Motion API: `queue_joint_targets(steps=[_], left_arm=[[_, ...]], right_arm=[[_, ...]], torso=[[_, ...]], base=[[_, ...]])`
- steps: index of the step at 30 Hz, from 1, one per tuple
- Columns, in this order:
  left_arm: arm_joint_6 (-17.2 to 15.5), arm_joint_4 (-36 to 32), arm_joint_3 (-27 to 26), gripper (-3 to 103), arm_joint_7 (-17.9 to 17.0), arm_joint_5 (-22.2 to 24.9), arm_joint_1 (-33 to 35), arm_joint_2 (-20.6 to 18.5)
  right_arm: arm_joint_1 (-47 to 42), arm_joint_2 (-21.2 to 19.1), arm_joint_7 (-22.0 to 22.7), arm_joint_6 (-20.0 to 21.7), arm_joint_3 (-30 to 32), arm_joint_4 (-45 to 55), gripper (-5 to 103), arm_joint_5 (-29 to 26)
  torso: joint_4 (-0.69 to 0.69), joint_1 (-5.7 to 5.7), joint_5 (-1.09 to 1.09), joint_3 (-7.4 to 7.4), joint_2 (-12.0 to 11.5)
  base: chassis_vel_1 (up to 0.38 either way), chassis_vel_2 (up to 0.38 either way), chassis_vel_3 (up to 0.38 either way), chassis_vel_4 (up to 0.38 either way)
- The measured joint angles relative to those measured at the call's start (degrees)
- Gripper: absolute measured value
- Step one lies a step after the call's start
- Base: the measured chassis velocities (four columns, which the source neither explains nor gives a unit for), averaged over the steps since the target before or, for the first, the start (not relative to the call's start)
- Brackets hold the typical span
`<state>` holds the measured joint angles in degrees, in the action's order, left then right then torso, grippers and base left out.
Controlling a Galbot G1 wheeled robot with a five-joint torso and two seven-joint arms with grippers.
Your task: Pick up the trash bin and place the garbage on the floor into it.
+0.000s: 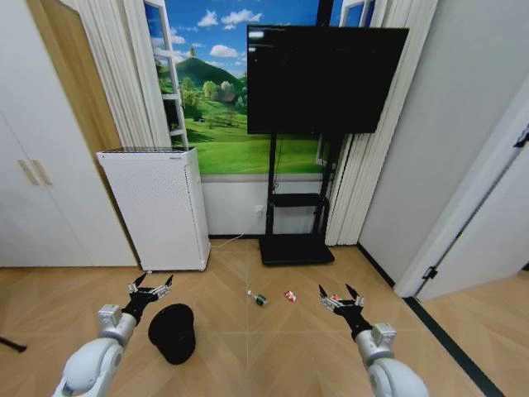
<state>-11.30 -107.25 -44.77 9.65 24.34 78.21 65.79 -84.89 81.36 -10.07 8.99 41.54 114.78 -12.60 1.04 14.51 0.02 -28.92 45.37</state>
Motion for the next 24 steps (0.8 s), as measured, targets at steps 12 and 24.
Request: queue_joint_targets(steps=[12,24], left_arm=[[0.09,0.43,0.03,100,0.27,-0.1,-0.01,0.49],[-0.59,0.73,0.12,100,0.77,-3.56,0.13,1.42]], right_arm=[[-0.24,0.27,0.04,-0.87,-0.5,-0.54,100,0.82],[0.14,0.42,0.78,-1.23,-1.27,-2.16,100,1.01]], torso=[[0.02,-0.02,-0.04,0.01,0.02],[0.02,-1.1,-0.01,1.42,-2.36]], base=[[-0.343,0.348,0.343,-0.345],[-0.124,0.13,0.116,-0.088]])
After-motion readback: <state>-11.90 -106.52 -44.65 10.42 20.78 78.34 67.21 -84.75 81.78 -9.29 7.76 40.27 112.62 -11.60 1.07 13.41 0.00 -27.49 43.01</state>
